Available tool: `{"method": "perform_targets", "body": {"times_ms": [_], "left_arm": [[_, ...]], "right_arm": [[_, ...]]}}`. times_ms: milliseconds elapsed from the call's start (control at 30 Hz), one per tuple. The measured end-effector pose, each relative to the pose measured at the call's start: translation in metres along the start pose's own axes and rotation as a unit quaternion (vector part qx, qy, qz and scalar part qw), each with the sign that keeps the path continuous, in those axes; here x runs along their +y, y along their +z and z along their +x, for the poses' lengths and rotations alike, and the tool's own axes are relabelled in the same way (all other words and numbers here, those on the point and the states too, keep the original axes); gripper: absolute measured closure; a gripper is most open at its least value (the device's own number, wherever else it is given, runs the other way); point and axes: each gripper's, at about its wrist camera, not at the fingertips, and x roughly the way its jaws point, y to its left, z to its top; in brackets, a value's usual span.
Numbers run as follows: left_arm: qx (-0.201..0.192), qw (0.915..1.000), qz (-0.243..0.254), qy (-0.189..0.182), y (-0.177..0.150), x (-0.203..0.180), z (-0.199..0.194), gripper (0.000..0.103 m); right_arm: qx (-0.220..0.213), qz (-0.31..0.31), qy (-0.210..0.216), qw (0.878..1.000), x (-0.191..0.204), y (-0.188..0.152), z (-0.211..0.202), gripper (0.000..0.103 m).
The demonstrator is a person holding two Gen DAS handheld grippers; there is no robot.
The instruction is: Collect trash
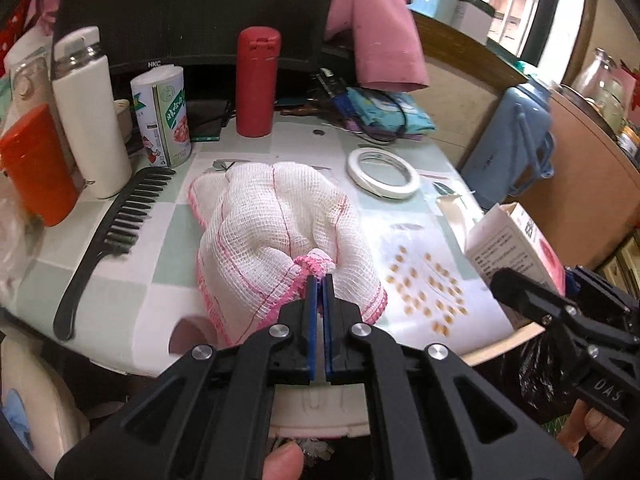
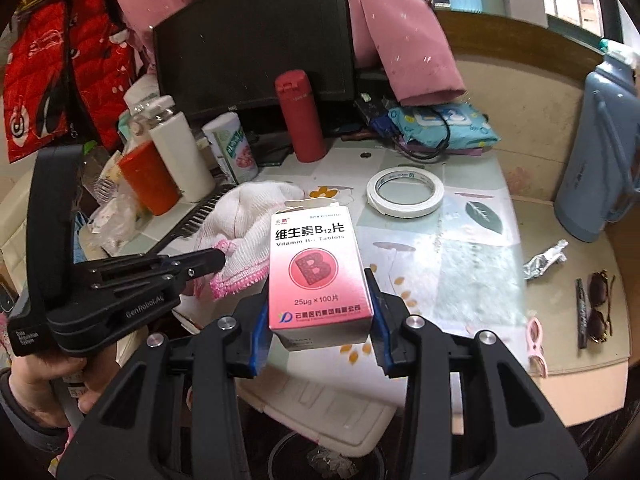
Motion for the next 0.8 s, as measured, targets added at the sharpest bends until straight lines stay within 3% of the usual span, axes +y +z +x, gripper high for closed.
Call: {"method": "perform_targets", "body": {"times_ms": [433, 800], "left_arm": [[-0.026, 0.9991, 0.031, -0.010, -0.038, -0.046, -0.074, 0.101], [-0.039, 0.9979, 0.048, -0.018, -0.063, -0.067, -0.116, 0.101]], "right_arm": [[-0.032, 0.003, -0.007, 0.999, 0.019, -0.038, -0.085, 0.062], [-0.053, 0.009, -0.011, 0.999, 0.028, -0.063, -0.132, 0.062]]}}
